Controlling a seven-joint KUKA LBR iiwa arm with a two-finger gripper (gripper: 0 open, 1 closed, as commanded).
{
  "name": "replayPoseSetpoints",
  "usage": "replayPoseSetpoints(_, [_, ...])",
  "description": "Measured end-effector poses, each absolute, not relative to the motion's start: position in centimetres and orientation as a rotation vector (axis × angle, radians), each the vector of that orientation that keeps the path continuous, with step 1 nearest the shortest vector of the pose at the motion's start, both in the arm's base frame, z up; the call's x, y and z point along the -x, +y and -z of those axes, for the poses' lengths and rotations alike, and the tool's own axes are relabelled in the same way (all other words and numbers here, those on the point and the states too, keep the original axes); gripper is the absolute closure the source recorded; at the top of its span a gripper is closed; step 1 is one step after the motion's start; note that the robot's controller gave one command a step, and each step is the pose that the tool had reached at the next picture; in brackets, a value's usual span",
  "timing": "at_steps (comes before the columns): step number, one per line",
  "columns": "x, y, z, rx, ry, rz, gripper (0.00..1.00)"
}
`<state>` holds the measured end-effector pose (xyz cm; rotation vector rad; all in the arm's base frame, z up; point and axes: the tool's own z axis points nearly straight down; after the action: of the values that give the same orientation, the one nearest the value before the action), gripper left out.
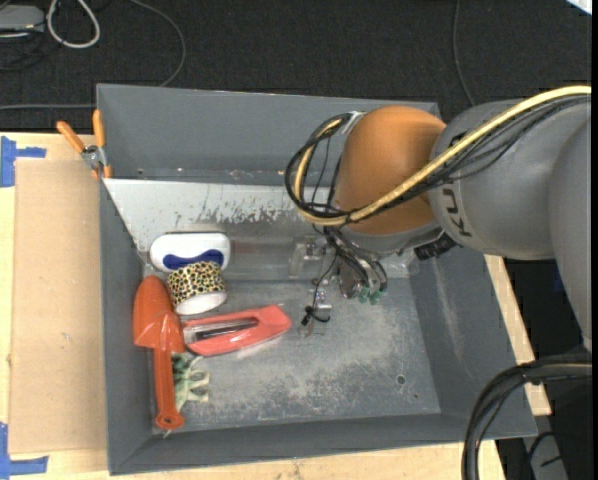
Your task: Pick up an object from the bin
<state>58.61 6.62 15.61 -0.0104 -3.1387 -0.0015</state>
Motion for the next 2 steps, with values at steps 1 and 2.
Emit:
replayPoseSetpoints(1, [-58.6, 6.6, -15.6, 0.010, -3.139, 0.001, 0.00])
replayPoseSetpoints(2, [-57.6, 7.5, -13.6, -0.037, -3.146, -0.001, 0.00])
